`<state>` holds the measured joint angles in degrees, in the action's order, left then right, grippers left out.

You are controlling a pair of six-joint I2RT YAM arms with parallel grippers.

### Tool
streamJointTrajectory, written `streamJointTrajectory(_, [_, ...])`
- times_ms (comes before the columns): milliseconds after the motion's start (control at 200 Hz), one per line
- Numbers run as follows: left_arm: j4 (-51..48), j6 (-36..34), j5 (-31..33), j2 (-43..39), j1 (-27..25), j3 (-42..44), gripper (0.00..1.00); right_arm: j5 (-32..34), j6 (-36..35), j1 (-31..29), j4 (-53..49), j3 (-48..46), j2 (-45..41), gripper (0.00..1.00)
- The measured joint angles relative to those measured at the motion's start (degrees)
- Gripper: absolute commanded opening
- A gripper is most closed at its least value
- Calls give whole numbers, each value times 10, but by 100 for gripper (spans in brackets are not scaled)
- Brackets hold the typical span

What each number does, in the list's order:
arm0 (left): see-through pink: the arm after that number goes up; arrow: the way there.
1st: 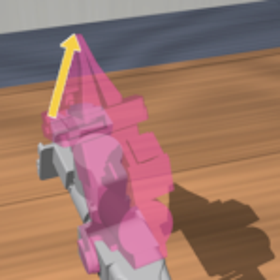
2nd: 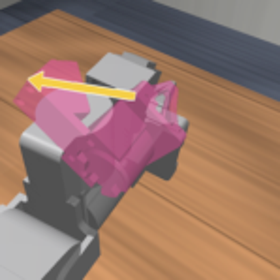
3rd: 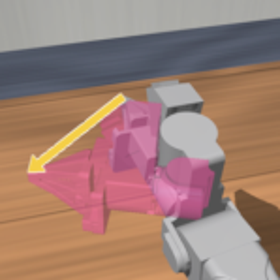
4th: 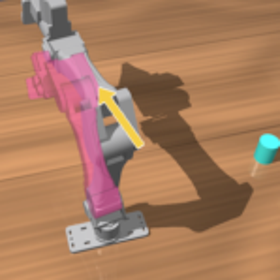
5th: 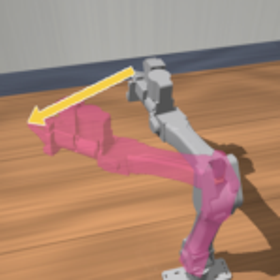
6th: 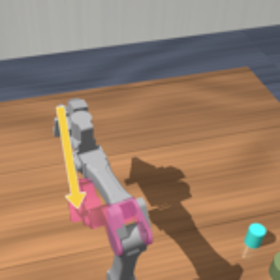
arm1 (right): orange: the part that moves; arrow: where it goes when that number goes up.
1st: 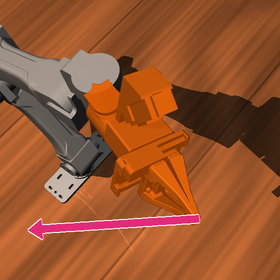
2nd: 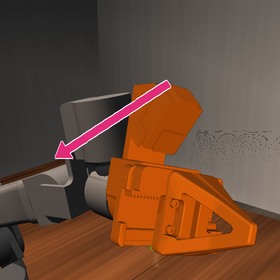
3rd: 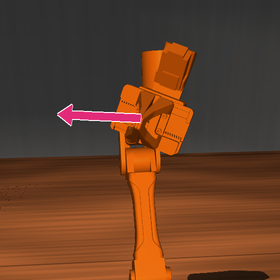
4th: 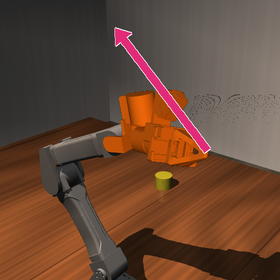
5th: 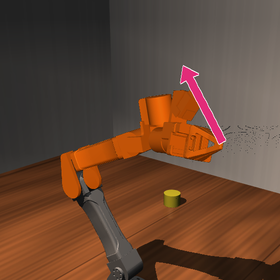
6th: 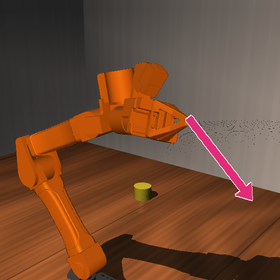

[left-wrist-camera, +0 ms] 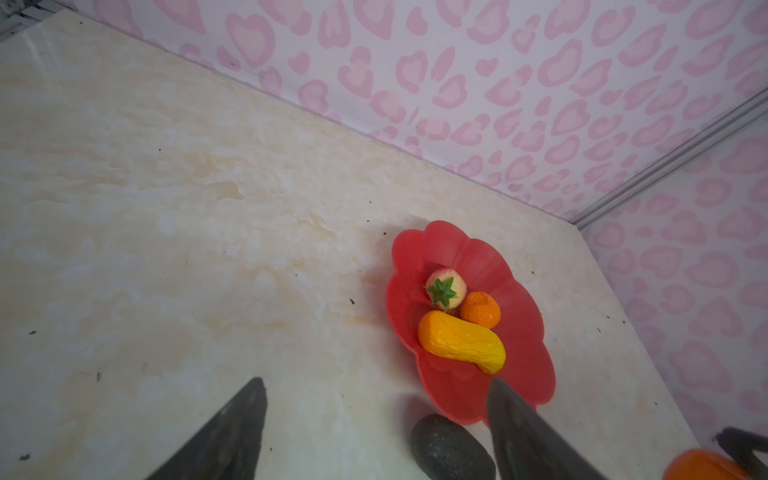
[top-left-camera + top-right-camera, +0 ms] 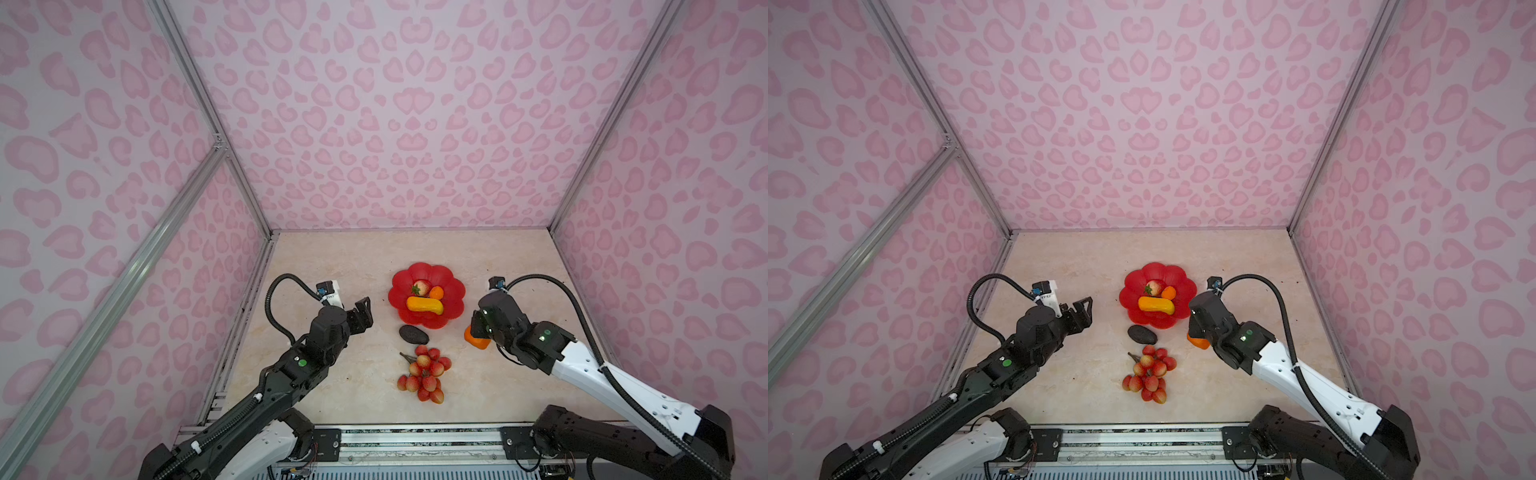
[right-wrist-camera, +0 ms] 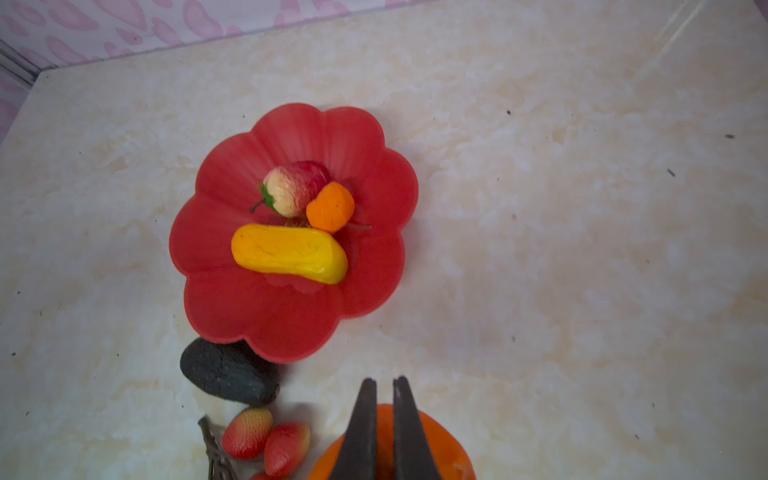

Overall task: Place and organize the fake fruits in the fruit bowl
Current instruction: 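Carry the persimmon into the bowl and release it with the right gripper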

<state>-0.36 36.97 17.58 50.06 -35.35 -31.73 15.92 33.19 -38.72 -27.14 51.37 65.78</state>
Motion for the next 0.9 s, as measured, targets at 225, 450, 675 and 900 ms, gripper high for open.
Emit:
streamJointTrajectory(225, [-4,-9,-60,9,0,0,83,-14,-66,46,81,108,187,5])
streamJointTrajectory(450, [-4,-13,-141,29,0,3,82,-42,-99,70,114,180,343,13])
streamJointTrajectory(675, [-3,-23,-212,66,-4,2,80,-55,-110,79,123,219,400,52])
streamJointTrajectory(900, [0,-26,-248,120,-32,-11,79,-68,-113,92,122,231,374,67])
